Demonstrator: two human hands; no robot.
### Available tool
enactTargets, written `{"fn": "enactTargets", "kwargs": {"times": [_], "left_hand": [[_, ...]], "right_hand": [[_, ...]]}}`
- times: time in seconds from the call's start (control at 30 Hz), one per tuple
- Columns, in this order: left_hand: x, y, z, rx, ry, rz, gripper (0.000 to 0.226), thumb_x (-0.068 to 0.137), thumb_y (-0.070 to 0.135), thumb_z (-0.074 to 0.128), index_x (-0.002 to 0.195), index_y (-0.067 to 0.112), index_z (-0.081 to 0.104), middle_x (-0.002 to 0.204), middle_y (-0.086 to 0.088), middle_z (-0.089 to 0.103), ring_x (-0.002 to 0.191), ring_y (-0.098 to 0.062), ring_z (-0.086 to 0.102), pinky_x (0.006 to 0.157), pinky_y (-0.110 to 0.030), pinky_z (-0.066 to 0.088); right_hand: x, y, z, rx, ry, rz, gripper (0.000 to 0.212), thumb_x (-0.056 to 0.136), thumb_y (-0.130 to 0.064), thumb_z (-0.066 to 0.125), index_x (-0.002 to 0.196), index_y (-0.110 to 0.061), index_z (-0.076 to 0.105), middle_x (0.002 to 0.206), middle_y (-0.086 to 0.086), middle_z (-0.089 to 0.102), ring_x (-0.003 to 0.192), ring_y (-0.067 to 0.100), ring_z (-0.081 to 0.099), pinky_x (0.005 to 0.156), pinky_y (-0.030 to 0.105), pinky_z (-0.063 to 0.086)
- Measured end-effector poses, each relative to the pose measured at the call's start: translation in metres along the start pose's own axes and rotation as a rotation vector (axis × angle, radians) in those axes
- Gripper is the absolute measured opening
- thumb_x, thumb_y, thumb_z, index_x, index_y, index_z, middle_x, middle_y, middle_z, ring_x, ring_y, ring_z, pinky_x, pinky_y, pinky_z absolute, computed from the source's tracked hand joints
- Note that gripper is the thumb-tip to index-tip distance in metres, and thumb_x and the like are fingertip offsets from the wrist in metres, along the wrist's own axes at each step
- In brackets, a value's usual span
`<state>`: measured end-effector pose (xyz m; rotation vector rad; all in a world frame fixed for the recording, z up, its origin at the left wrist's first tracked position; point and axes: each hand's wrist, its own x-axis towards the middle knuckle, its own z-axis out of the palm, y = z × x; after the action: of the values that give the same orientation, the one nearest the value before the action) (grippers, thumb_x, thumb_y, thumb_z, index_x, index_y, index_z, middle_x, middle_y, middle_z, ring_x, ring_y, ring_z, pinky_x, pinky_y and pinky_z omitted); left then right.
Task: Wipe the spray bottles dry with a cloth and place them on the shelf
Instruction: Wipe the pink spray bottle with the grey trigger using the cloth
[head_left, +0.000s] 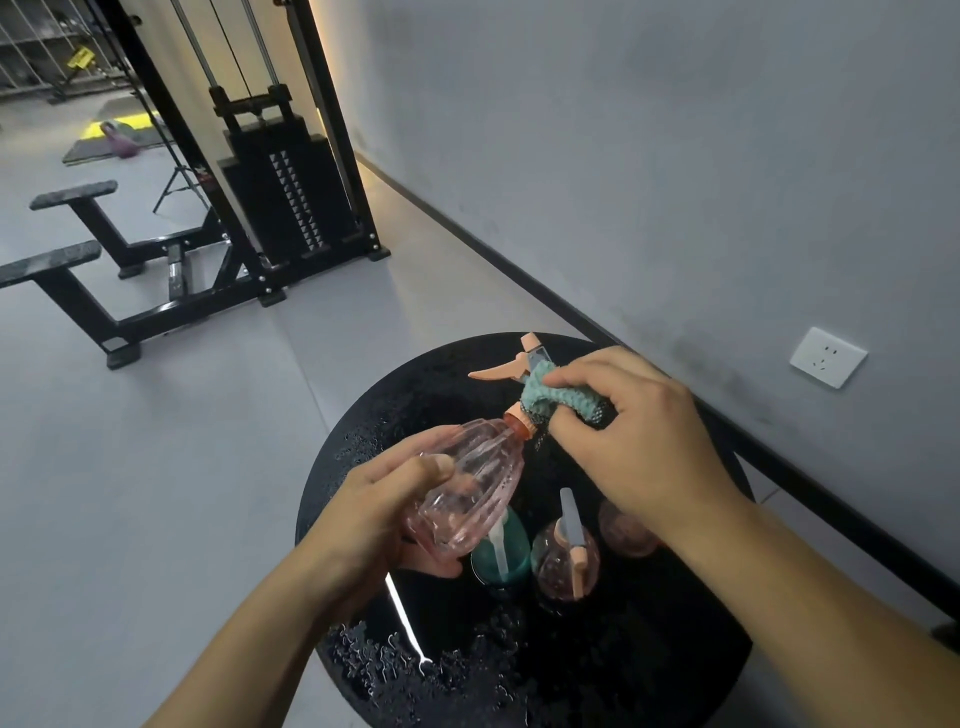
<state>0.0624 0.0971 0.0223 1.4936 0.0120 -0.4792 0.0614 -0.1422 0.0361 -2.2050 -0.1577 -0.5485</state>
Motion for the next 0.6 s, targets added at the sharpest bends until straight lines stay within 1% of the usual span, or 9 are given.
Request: {"fn": "enactTargets", "kwargs": {"times": [0.07, 0.1, 0.2, 0.27, 0.33, 0.4, 0.47, 0.53, 0.6], "left_hand": [[-0.0002, 0.0007, 0.001, 0.011, -0.011, 0.007, 0.051, 0.07, 0.039, 0.078, 0.121, 0.036, 0.079, 0.119, -0.011, 0.08, 0.089, -0.034, 0.079, 0.063, -0.042, 0.064], [0.0, 0.0008, 0.0012, 0.02, -0.013, 0.013, 0.052, 0.068, 0.041, 0.079, 0.12, 0.037, 0.079, 0.119, -0.009, 0.08, 0.09, -0.034, 0.079, 0.063, -0.042, 0.064], [0.0003, 0.0003, 0.0008, 0.023, -0.012, 0.02, 0.052, 0.066, 0.042, 0.079, 0.118, 0.039, 0.08, 0.118, -0.008, 0.08, 0.089, -0.032, 0.08, 0.062, -0.042, 0.064], [0.0005, -0.001, -0.0003, 0.013, -0.009, 0.019, 0.057, 0.063, 0.045, 0.079, 0.119, 0.037, 0.079, 0.118, -0.009, 0.08, 0.09, -0.034, 0.079, 0.064, -0.043, 0.063], [0.0009, -0.001, -0.0012, 0.005, -0.009, 0.015, 0.057, 0.063, 0.045, 0.079, 0.119, 0.037, 0.079, 0.119, -0.011, 0.08, 0.093, -0.037, 0.079, 0.066, -0.044, 0.063], [0.0016, -0.001, -0.0017, 0.017, -0.016, 0.012, 0.054, 0.066, 0.042, 0.08, 0.12, 0.037, 0.079, 0.12, -0.011, 0.08, 0.095, -0.039, 0.079, 0.07, -0.046, 0.064], [0.0022, -0.0021, -0.001, 0.038, -0.031, 0.001, 0.048, 0.075, 0.034, 0.079, 0.122, 0.037, 0.078, 0.121, -0.01, 0.079, 0.097, -0.04, 0.079, 0.073, -0.048, 0.064], [0.0022, -0.0037, 0.0001, 0.057, -0.038, -0.002, 0.044, 0.08, 0.031, 0.075, 0.124, 0.038, 0.077, 0.121, -0.009, 0.079, 0.096, -0.04, 0.079, 0.07, -0.048, 0.065], [0.0022, -0.0049, 0.0001, 0.068, -0.036, 0.0, 0.043, 0.082, 0.031, 0.075, 0.124, 0.04, 0.077, 0.121, -0.009, 0.079, 0.093, -0.039, 0.079, 0.069, -0.049, 0.066]], "right_hand": [[-0.0021, -0.003, 0.0023, 0.005, -0.027, -0.04, 0.03, 0.088, -0.008, 0.072, 0.114, -0.021, 0.077, 0.114, -0.017, 0.065, 0.108, -0.003, 0.062, 0.09, 0.011, 0.051], [-0.0025, -0.0041, 0.0029, 0.0, -0.038, -0.047, 0.03, 0.088, -0.008, 0.072, 0.114, -0.021, 0.077, 0.114, -0.017, 0.065, 0.109, -0.002, 0.062, 0.091, 0.011, 0.052], [-0.0012, -0.0042, 0.0009, -0.026, -0.04, -0.005, 0.023, 0.085, -0.013, 0.075, 0.105, -0.024, 0.077, 0.108, -0.019, 0.062, 0.104, -0.004, 0.061, 0.083, 0.006, 0.049], [-0.0004, -0.0029, -0.0005, -0.063, -0.034, 0.025, 0.017, 0.083, -0.016, 0.076, 0.098, -0.024, 0.075, 0.104, -0.018, 0.061, 0.1, -0.006, 0.06, 0.077, 0.004, 0.048], [0.0005, -0.0017, -0.001, -0.092, -0.015, 0.038, 0.015, 0.083, -0.017, 0.074, 0.096, -0.025, 0.073, 0.103, -0.017, 0.06, 0.096, -0.007, 0.059, 0.074, 0.004, 0.047], [0.0012, -0.0002, -0.0017, -0.077, 0.038, 0.045, 0.019, 0.085, -0.015, 0.073, 0.101, -0.025, 0.075, 0.107, -0.016, 0.06, 0.094, -0.004, 0.06, 0.076, 0.002, 0.046], [0.0025, 0.002, -0.0035, -0.061, 0.088, 0.058, 0.026, 0.089, -0.011, 0.072, 0.112, -0.022, 0.075, 0.115, -0.014, 0.06, 0.097, -0.001, 0.059, 0.08, -0.001, 0.045], [0.0033, 0.0036, -0.0039, -0.062, 0.098, 0.067, 0.03, 0.092, -0.009, 0.07, 0.12, -0.019, 0.075, 0.119, -0.012, 0.06, 0.102, 0.0, 0.059, 0.082, -0.003, 0.044], [0.0019, 0.0028, -0.0012, -0.059, 0.074, 0.053, 0.032, 0.093, -0.009, 0.071, 0.124, -0.019, 0.073, 0.122, -0.013, 0.061, 0.105, -0.001, 0.059, 0.084, -0.003, 0.043]]}}
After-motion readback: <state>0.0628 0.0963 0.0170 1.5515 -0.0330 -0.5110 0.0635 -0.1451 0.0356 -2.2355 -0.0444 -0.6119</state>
